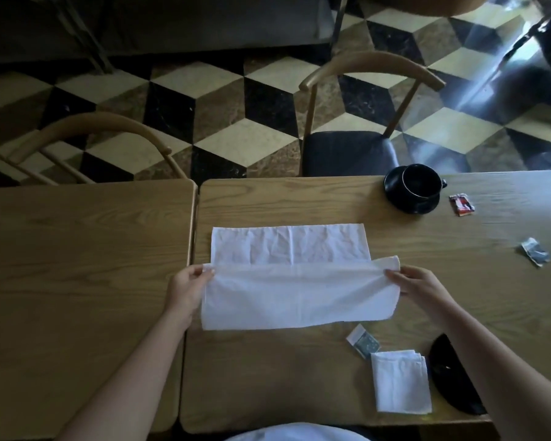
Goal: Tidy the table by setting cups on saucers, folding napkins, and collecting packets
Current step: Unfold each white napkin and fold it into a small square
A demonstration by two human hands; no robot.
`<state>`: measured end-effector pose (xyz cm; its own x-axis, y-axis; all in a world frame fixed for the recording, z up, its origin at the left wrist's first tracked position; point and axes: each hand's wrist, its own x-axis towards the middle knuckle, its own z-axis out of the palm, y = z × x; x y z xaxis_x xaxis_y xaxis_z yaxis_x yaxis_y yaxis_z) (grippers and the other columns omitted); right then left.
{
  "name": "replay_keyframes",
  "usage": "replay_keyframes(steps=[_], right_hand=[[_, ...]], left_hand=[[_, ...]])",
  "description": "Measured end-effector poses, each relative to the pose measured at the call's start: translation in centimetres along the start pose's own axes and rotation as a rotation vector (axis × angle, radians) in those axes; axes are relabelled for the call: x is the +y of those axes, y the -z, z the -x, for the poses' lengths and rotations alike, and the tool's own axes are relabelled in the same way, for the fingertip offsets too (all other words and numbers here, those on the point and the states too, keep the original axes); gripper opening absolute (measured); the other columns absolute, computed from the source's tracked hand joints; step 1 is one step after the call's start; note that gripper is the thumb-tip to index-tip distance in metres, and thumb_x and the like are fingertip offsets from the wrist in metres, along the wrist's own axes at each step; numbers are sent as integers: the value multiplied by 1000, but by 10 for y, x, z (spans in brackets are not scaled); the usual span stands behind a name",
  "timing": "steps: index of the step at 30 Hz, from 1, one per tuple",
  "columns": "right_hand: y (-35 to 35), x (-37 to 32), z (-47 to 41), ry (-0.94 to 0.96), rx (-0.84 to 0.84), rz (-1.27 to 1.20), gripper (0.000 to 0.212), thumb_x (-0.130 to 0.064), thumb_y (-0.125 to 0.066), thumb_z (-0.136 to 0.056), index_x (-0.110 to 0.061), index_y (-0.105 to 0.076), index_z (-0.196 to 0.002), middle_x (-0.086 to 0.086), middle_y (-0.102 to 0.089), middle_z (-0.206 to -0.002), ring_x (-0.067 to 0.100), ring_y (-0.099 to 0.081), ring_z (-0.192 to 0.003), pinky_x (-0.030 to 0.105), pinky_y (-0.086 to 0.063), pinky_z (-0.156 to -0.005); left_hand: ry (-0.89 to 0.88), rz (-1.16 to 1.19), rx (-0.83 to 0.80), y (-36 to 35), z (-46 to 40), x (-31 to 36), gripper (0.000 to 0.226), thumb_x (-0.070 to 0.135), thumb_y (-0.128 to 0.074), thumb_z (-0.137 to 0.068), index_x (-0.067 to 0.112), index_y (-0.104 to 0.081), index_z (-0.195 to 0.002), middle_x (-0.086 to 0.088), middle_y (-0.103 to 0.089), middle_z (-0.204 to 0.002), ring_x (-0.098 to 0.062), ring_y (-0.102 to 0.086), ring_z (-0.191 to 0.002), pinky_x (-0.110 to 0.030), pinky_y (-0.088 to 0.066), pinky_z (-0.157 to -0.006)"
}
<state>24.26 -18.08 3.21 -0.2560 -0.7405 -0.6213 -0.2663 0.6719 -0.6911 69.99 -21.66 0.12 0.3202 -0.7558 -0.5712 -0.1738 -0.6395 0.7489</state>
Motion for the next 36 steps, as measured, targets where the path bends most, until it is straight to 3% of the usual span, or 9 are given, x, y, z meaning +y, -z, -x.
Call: replay_keyframes(steps=[2, 6, 11, 21, 24, 27, 30, 33, 36], right_hand=[[-8, 1, -23, -26, 17, -9, 11, -22, -69, -93, -14, -76, -93, 12, -78, -96, 29, -71, -90, 50, -54, -92], [-21, 0, -65, -77, 46, -13, 20, -30, -66, -93, -13, -77, -93, 1, -79, -81, 24, -72, -80, 44, -57, -84], [-30, -13, -104, -47, 69, 14, 22, -30, -64, -93, -16, -73, -79, 3, -72, -73, 22, -62, -69, 41, -50, -70], [-37, -35, -142, -56, 102, 241, 33, -37, -65, -91, -6, -69, -80, 6, -65, -67, 20, -56, -55, 28, -41, -54], [-40, -39, -143, -78, 112, 265, 32, -35, -65, -91, -5, -69, -79, 7, -65, -69, 25, -58, -63, 30, -41, -57], [-46, -44, -130, -7, 187, 426, 28, -35, -62, -88, -11, -57, -75, 5, -60, -72, 28, -56, -75, 32, -37, -58], [-65, -42, -95, 135, 322, 498, 33, -32, -66, -90, -8, -56, -111, 11, -56, -111, 29, -55, -101, 38, -47, -80], [-111, -32, -47, 266, 95, 476, 29, -22, -65, -93, -13, -57, -120, 8, -57, -116, 21, -62, -90, 40, -54, -81], [-167, -17, -8, 293, -255, 489, 27, -17, -60, -94, -15, -59, -121, 6, -61, -116, 21, -63, -97, 41, -53, -86]], left_hand=[[-9, -7, 20, -8, -17, 9, 13, 21, -75, -85, 17, -74, -97, 0, -75, -88, -18, -70, -79, -28, -54, -65], [-11, -21, 44, -23, -49, 24, 4, 24, -71, -88, 22, -72, -90, 0, -72, -87, -18, -67, -78, -34, -52, -71], [-4, -78, 38, -40, -81, 36, 14, 18, -59, -94, 18, -61, -80, 0, -61, -77, -15, -54, -71, -31, -40, -63], [21, -244, 83, -54, -113, 38, 17, 15, -52, -95, 14, -46, -79, 1, -39, -68, -15, -34, -61, -30, -27, -55], [18, -284, 76, -56, -115, 41, 27, 18, -52, -97, 17, -37, -74, 1, -34, -66, -15, -31, -58, -30, -25, -52], [-10, -381, 116, -57, -108, 49, 22, 24, -57, -95, 13, -42, -83, -2, -45, -73, -23, -46, -69, -32, -38, -59], [-238, -666, 227, -62, -80, 47, 22, 24, -61, -92, 5, -51, -99, -16, -60, -95, -34, -59, -84, -43, -50, -72], [-531, -757, 10, -88, -27, 26, 13, 25, -54, -90, 12, -55, -92, -10, -60, -89, -31, -57, -82, -35, -43, -64], [-519, -730, -347, -115, 24, -6, 13, 31, -42, -91, 24, -53, -93, 5, -56, -93, -16, -55, -86, -32, -46, -70]])
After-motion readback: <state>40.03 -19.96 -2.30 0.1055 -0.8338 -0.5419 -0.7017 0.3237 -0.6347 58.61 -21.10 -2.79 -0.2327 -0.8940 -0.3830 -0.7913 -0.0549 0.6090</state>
